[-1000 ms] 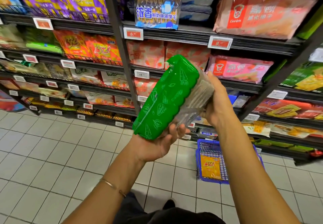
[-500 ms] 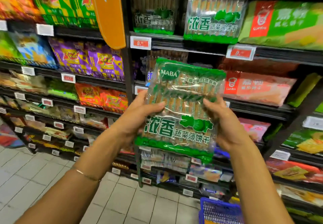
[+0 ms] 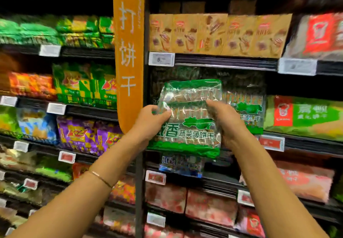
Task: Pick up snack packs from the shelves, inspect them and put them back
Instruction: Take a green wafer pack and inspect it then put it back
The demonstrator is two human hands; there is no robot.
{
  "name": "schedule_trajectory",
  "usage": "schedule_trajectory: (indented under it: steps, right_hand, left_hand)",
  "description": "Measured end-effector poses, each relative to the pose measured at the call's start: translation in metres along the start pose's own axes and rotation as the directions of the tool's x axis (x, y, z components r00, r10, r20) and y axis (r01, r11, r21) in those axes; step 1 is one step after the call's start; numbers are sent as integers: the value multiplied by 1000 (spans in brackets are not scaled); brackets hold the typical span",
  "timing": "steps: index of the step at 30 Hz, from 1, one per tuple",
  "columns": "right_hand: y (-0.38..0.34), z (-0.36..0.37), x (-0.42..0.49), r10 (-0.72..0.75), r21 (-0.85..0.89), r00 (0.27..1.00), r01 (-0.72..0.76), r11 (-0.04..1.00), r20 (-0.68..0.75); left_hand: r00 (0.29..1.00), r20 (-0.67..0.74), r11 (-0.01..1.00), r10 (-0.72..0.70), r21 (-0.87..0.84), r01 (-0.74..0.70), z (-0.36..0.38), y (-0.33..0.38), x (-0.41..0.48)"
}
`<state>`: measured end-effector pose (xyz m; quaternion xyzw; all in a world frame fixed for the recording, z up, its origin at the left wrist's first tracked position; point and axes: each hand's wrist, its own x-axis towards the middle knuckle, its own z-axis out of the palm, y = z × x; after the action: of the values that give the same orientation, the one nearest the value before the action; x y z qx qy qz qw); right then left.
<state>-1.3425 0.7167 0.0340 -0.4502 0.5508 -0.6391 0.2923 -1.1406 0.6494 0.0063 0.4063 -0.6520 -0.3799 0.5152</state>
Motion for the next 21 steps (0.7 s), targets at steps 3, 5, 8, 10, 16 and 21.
schedule_trajectory:
  steps: [3, 5, 8, 10, 16, 21]
  right_hand:
    - [-8, 14, 25, -21, -27, 999, 20, 999, -26]
    - [-11, 20, 35, -65, -55, 996, 61, 997, -63]
    - [-11, 25, 39, -122, -82, 987, 113, 990, -106]
    - [-7, 29, 41, -140, -87, 981, 129, 988, -133]
    - [-4, 45, 50, -199, -104, 961, 182, 978, -191]
    - [-4, 47, 53, -240, -125, 951, 219, 968, -193]
  left_hand:
    - [999, -35, 999, 33, -21, -34, -2, 2, 34]
    - [998, -40, 998, 45, -32, -46, 1, 6, 51]
    - [991, -83, 994, 101, -35, -105, 5, 6, 65]
    - [980, -121, 987, 158, -19, -161, 9, 4, 72]
    - [941, -210, 958, 265, -53, -281, 17, -8, 81]
    - [916, -255, 942, 310, -47, -331, 21, -11, 88]
